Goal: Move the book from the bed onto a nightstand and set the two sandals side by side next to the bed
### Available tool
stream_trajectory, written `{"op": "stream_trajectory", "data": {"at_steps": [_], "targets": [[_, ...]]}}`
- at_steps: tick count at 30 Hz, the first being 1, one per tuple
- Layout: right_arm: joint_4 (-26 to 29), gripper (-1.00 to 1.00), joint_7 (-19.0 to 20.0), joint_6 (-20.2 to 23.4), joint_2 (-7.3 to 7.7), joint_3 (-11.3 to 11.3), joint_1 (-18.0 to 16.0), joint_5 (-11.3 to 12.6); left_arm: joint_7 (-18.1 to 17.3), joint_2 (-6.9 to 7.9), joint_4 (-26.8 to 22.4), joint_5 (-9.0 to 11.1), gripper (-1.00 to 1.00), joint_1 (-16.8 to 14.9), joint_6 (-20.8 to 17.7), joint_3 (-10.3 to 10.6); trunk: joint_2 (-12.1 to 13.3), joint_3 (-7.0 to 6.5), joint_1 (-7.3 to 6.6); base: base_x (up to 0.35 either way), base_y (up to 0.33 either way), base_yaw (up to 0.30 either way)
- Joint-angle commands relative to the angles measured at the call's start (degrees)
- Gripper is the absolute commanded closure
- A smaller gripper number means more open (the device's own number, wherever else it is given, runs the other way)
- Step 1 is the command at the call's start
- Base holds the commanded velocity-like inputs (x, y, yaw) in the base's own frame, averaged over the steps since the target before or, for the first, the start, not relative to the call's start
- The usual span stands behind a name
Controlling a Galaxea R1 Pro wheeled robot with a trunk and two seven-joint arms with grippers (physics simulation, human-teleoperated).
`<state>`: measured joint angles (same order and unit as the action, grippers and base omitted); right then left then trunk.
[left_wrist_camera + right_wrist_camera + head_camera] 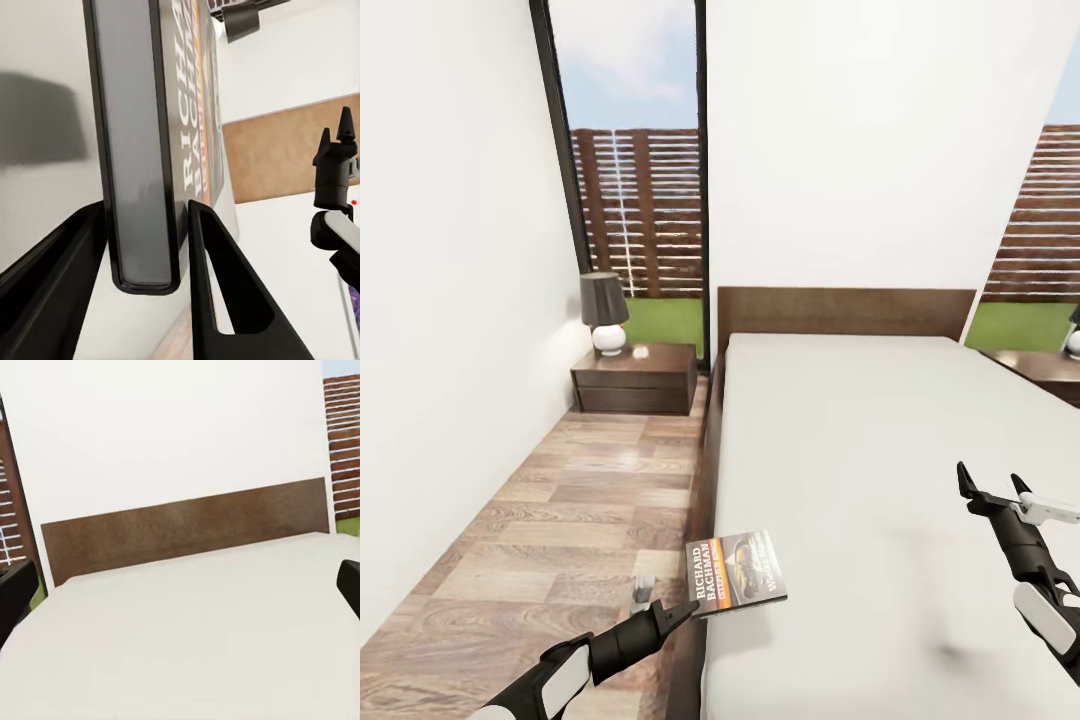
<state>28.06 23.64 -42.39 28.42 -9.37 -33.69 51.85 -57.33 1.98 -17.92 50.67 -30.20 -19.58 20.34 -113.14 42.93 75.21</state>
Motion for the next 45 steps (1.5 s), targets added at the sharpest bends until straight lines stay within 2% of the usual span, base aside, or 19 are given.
{"op": "stream_trajectory", "data": {"at_steps": [1,24,28,30,32,35,37,39,43,45], "targets": [[-0.08,-1.00,0.25,-0.24,0.06,-0.39,-0.06,0.62,-0.07,0.05,-0.01,0.55,1.00,-0.04,-0.54,0.32,0.39,-0.13,-0.23,0.000,0.000,0.000],[-0.18,-1.00,0.72,-0.03,0.06,-0.39,0.00,0.76,-0.16,0.05,-0.40,0.48,1.00,-0.04,-0.54,0.41,9.61,-4.26,-5.28,0.000,0.000,0.000],[-0.46,-1.00,0.90,1.12,0.06,-0.39,0.04,0.93,-0.22,0.05,-0.44,0.48,1.00,-0.04,-0.54,0.37,11.22,-4.97,-6.16,0.000,0.000,0.000],[-0.85,-1.00,0.94,3.69,0.06,-0.39,0.12,0.95,-0.23,0.08,-0.44,0.48,1.00,-0.04,-0.54,0.34,12.02,-5.33,-6.60,0.000,0.000,0.000],[-1.06,-1.00,1.02,8.69,0.06,-0.39,0.27,0.96,-0.24,0.12,-0.44,0.48,1.00,-0.04,-0.54,0.32,12.82,-5.69,-7.04,0.000,0.000,0.000],[-1.17,-1.00,1.10,19.74,0.06,-0.39,0.35,1.00,-0.24,0.13,-0.44,0.48,1.00,-0.04,-0.54,0.32,14.03,-6.23,-7.70,0.000,0.000,0.000],[-1.19,-1.00,1.13,21.45,0.06,-0.39,0.36,1.01,-0.24,0.13,-0.44,0.48,1.00,-0.04,-0.54,0.32,14.83,-6.59,-8.14,0.000,0.000,0.000],[-1.23,-1.00,1.19,28.88,0.21,-0.34,0.37,1.04,-0.24,0.13,-0.45,0.48,1.00,-0.04,-0.54,0.32,15.63,-6.95,-8.58,0.000,0.000,0.000],[-1.25,-1.00,1.29,31.40,0.49,-0.30,0.38,1.12,-0.24,0.13,-0.45,0.48,1.00,-0.04,-0.54,0.31,17.23,-7.67,-9.46,0.000,0.000,0.000],[-1.25,-1.00,2.24,35.35,0.55,-0.30,0.38,1.15,-0.24,0.13,-0.45,0.48,1.00,-0.04,-0.54,0.31,18.04,-8.03,-9.90,0.000,0.000,0.000]]}}
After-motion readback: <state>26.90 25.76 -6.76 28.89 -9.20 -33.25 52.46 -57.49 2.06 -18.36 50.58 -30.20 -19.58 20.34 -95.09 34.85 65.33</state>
